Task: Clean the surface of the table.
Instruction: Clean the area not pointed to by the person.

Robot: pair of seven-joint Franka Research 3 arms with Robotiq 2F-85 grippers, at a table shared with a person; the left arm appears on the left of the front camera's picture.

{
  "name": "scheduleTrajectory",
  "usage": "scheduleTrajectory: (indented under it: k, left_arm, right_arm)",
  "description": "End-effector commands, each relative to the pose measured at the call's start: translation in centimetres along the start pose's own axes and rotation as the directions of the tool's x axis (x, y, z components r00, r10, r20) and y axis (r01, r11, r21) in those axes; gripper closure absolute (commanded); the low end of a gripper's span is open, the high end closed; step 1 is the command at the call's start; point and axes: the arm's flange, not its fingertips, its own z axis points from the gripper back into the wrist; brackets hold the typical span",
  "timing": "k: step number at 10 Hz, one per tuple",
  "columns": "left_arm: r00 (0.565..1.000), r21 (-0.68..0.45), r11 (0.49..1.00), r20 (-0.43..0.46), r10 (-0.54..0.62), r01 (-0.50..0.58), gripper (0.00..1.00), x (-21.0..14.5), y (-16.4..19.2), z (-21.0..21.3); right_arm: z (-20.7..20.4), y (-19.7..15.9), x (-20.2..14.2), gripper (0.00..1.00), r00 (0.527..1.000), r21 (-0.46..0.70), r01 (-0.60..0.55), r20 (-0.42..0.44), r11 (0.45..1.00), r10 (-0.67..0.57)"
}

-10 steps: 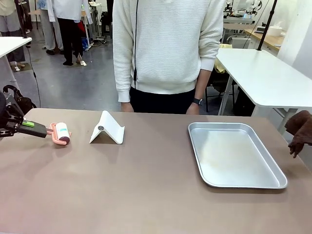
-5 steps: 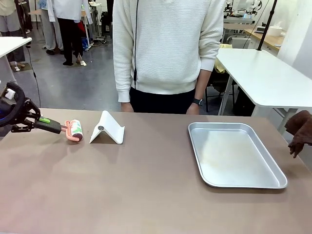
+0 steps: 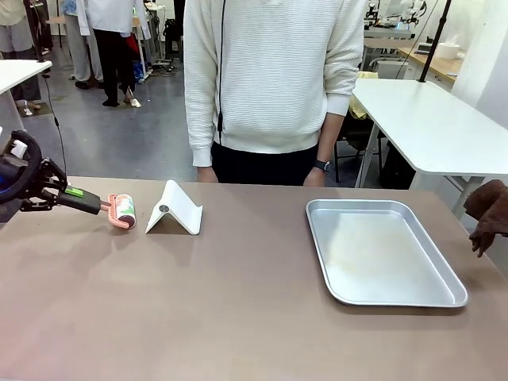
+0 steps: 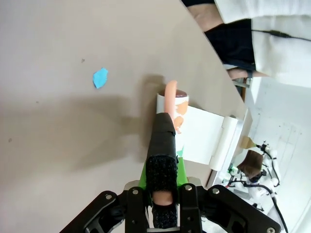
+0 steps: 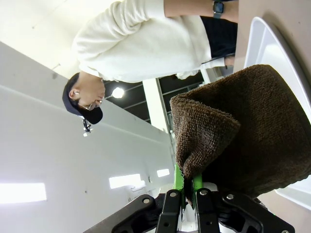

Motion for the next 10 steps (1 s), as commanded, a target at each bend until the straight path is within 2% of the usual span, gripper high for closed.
scheduleTrajectory:
  k: [1,3,5,8,9,10]
  left_arm:
    - [0.991,-0.092,0.988,0.053,-0.121,0.125,0.78,-2.8,0.3,2.6]
    - [0.975,-0.192,0.957,0.090,-0.202,0.216,0.78,-5.7,-0.5,6.8]
    - [0.969,-0.213,0.946,0.097,-0.228,0.244,0.78,-7.8,0.3,10.3]
    - [0.974,-0.266,0.937,0.078,-0.212,0.226,0.78,-11.0,4.4,16.9]
    - [0.975,-0.284,0.936,0.129,-0.180,0.210,0.78,-11.3,6.2,19.0]
    - [0.978,-0.317,0.927,0.125,-0.168,0.200,0.78,-12.0,8.0,20.8]
  right_arm:
    - [0.1,0.5,-0.6,0.93,1.000,-0.002,-0.004,-0.002,1.000,0.004]
    - [0.1,0.5,-0.6,0.93,1.000,-0.002,-0.004,-0.002,1.000,0.004]
    - [0.1,0.5,-0.6,0.93,1.000,-0.002,-0.004,-0.002,1.000,0.004]
    - [0.1,0.5,-0.6,0.93,1.000,-0.002,-0.004,-0.002,1.000,0.004]
    - [0.1,0.5,-0.6,0.93,1.000,-0.002,-0.004,-0.002,1.000,0.004]
    - [0.1,0.5,-0.6,0.93,1.000,-0.002,-0.004,-0.002,1.000,0.004]
